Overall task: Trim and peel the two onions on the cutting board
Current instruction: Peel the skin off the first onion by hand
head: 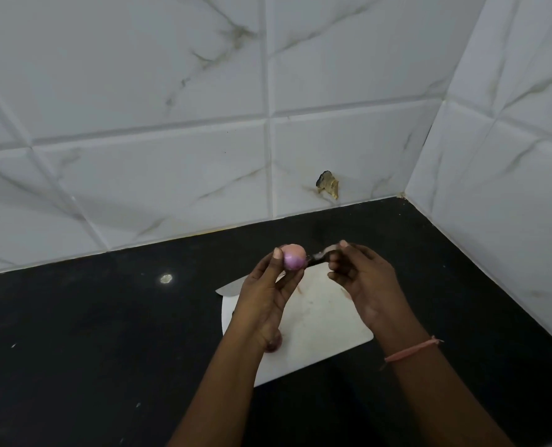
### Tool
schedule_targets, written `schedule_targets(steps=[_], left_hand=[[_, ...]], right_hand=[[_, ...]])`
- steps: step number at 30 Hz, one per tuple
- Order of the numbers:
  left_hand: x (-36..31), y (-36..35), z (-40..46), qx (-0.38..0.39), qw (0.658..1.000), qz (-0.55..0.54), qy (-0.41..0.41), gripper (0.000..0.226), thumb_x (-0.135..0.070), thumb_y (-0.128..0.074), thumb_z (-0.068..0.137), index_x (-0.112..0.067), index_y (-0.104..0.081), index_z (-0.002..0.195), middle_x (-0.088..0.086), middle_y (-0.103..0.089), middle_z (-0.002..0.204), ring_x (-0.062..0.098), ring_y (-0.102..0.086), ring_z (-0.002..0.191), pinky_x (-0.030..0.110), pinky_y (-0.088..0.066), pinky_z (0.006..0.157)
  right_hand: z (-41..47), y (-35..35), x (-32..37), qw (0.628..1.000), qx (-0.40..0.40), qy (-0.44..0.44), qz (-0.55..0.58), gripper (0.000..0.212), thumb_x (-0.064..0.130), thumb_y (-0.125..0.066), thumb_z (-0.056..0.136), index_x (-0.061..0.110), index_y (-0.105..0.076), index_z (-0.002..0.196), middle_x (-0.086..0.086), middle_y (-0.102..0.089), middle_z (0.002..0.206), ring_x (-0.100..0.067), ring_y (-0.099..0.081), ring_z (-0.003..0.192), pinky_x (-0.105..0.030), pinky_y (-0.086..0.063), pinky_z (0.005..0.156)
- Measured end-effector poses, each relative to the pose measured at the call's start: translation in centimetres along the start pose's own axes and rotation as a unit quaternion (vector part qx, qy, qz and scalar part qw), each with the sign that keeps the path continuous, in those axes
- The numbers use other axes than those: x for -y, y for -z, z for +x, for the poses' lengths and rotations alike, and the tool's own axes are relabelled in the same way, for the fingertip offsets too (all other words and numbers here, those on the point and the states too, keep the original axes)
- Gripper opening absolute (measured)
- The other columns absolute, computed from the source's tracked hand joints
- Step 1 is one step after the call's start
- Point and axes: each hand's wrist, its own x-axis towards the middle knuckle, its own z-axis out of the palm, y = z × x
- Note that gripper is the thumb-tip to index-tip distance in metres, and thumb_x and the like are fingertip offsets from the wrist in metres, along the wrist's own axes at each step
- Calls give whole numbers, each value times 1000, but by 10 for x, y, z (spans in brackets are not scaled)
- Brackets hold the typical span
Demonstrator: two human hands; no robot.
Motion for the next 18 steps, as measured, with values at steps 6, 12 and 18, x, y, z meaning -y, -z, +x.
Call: schedule_targets(steps=[6,12,18], left_hand=[[1,4,3,13,1000,-5,-2,30,-21,-60,96,-3,-65,120,20,-72,116,29,-71,107,31,-60,88],[6,8,4,29,990,96,-98,44,-18,-77,73,-13,-70,117,9,-73,118,23,-71,109,30,-60,88],[3,12,1,22,922,292,-252,40,-4,-80,78,-24,-72,111,-14,-75,106,2,-69,103,16,-55,84]], right_hand=[[21,26,-8,993,-115,6,4,17,1,-68,87,6,-66,103,-13,-73,96,-25,-72,86,-21,-51,46],[9,13,-12,976,-19,94,-195,26,9,-65,91,20,-67,114,-1,-68,110,-17,-68,96,-29,-58,70],[-14,-16,-15,924,70,208,-314,15,25,-73,85,29,-67,98,9,-70,96,-8,-68,91,-31,-58,78]])
